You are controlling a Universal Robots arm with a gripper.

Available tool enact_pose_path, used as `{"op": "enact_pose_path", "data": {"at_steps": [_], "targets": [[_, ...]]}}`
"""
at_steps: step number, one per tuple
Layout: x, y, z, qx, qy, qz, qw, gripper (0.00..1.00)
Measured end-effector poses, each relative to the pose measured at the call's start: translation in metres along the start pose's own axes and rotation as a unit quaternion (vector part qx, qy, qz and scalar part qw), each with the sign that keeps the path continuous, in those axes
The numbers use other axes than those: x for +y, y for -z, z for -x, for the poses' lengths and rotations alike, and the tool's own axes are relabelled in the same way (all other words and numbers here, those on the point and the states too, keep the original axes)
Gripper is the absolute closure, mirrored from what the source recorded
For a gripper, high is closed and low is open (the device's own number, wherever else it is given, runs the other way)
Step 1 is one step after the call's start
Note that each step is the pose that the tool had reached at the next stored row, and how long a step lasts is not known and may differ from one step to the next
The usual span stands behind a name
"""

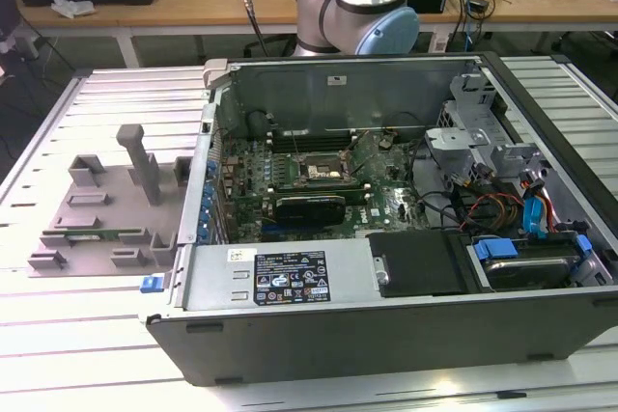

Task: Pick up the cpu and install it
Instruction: 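Pick up the cpu and move it towards the insertion slot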

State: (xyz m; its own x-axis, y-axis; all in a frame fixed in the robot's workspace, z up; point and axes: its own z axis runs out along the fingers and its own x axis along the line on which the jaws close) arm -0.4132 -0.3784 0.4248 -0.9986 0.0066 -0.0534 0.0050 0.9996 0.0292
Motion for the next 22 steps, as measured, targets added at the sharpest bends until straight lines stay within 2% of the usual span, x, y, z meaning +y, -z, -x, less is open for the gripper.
{"op": "enact_pose_path", "data": {"at_steps": [6, 8, 10, 14, 15, 17, 18, 19, 22], "targets": [[0.0002, 0.0005, 0.0020, 0.0003, 0.000, -0.0001, 1.0000, 0.45], [0.0001, -0.0002, 0.0117, 0.0001, 0.000, -0.0001, 1.0000, 0.45], [0.0001, -0.0007, 0.0183, 0.0000, 0.000, 0.0000, 1.0000, 0.45], [0.0003, -0.0018, 0.0421, 0.0001, 0.000, -0.0001, 1.0000, 0.45], [0.0003, -0.0025, 0.0518, 0.0000, 0.000, 0.0000, 1.0000, 0.45], [0.0003, -0.0027, 0.0585, 0.0001, 0.000, -0.0001, 1.0000, 0.45], [0.0004, -0.0031, 0.0641, 0.0001, 0.000, 0.0000, 1.0000, 0.45], [0.0004, -0.0036, 0.0749, 0.0001, 0.000, -0.0001, 1.0000, 0.45], [0.0005, -0.0045, 0.0892, 0.0001, 0.000, 0.0000, 1.0000, 0.45]]}}
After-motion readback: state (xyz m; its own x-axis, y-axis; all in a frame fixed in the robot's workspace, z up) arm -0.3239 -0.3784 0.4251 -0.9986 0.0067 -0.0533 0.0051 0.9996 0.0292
